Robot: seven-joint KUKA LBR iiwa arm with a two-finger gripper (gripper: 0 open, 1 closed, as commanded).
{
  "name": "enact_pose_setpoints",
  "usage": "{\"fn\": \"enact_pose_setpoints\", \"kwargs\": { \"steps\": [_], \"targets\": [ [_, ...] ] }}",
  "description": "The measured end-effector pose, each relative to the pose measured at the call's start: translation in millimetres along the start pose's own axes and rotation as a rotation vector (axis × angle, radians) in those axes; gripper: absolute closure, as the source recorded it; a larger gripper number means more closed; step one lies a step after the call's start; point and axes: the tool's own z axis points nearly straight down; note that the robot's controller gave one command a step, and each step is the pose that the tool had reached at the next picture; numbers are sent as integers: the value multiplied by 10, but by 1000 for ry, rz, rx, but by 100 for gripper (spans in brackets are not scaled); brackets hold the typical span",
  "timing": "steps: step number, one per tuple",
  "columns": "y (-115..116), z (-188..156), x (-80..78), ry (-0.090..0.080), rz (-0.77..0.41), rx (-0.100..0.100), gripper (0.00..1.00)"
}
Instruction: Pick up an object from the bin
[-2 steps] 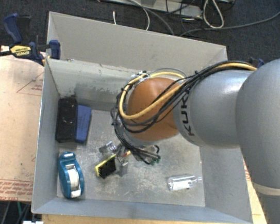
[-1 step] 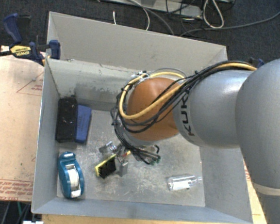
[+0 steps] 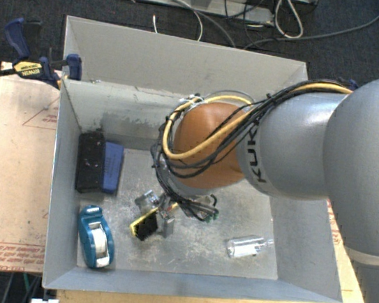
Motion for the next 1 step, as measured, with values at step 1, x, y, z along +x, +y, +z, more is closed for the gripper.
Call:
{"fn": "enact_pose_setpoints", "kwargs": {
  "steps": [1],
  "targets": [
    [12, -314, 9, 5, 1, -3, 100]
  ]
}}
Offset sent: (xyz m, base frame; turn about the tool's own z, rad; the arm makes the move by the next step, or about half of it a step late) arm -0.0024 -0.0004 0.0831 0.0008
